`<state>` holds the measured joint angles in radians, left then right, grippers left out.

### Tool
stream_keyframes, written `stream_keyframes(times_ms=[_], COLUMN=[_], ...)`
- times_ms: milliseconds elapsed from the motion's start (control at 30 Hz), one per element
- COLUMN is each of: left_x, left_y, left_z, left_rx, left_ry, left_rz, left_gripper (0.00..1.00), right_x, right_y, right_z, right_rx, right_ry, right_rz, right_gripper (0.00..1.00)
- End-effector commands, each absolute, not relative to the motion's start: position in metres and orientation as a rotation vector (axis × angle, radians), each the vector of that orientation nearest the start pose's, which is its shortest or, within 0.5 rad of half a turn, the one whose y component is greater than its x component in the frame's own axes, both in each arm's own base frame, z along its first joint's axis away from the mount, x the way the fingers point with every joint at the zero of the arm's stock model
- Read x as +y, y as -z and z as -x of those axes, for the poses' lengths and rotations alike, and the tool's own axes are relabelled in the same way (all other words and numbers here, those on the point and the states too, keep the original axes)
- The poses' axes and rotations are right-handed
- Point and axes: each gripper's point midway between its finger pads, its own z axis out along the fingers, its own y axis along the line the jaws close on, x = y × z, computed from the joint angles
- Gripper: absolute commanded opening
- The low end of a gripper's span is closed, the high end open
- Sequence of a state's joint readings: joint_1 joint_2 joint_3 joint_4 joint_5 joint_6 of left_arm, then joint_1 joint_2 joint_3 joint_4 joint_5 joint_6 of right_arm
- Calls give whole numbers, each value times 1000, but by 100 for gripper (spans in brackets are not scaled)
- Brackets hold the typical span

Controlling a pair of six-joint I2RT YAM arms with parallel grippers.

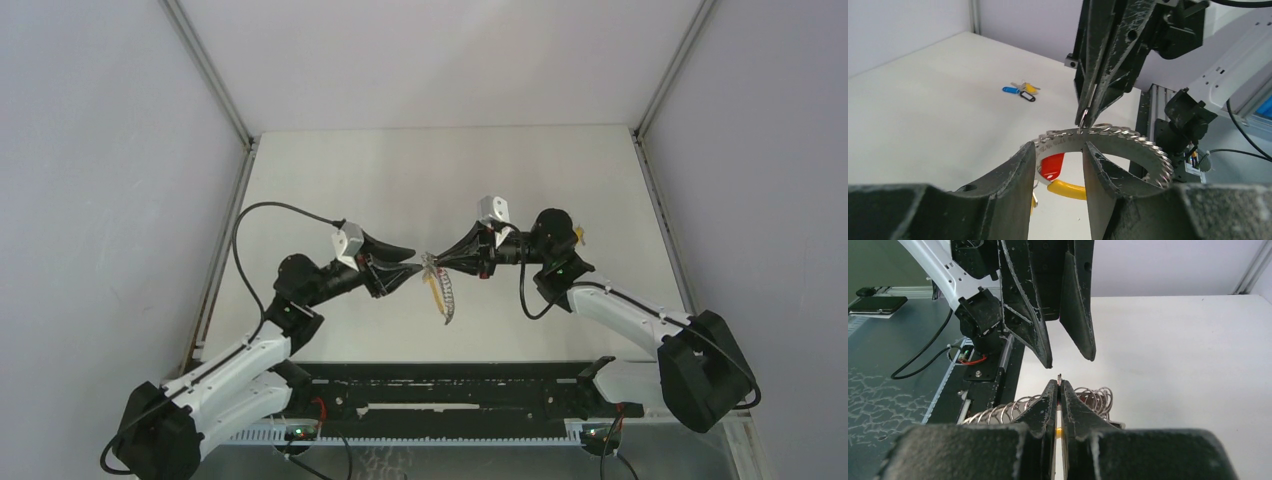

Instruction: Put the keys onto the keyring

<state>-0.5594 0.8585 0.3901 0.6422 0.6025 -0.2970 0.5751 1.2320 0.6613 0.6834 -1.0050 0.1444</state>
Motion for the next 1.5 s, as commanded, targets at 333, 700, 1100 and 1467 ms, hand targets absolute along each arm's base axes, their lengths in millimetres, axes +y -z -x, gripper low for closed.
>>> stream_keyframes(times_ms=[333, 700, 1100, 1467], left_x=[-273, -275, -285, -288], left_y=[-296, -300, -295, -298], left_z=[-187, -179, -179, -176], left_rx=[1130, 1058, 1070, 1068], left_ry=[1166, 1141, 1170, 1193], left_rz=[-835, -863, -904, -912], left_gripper=[35, 27, 20, 16], right_x=[312, 316, 316, 318], right_y=[-301, -299, -302, -303], right_z=[-196, -190, -184, -180], right_rx=[1032, 1029, 1016, 1007], right_ry=[-1288, -1319, -1326, -1333], right_rz=[1159, 1181, 1195, 1203], right_gripper=[0, 0, 0, 0])
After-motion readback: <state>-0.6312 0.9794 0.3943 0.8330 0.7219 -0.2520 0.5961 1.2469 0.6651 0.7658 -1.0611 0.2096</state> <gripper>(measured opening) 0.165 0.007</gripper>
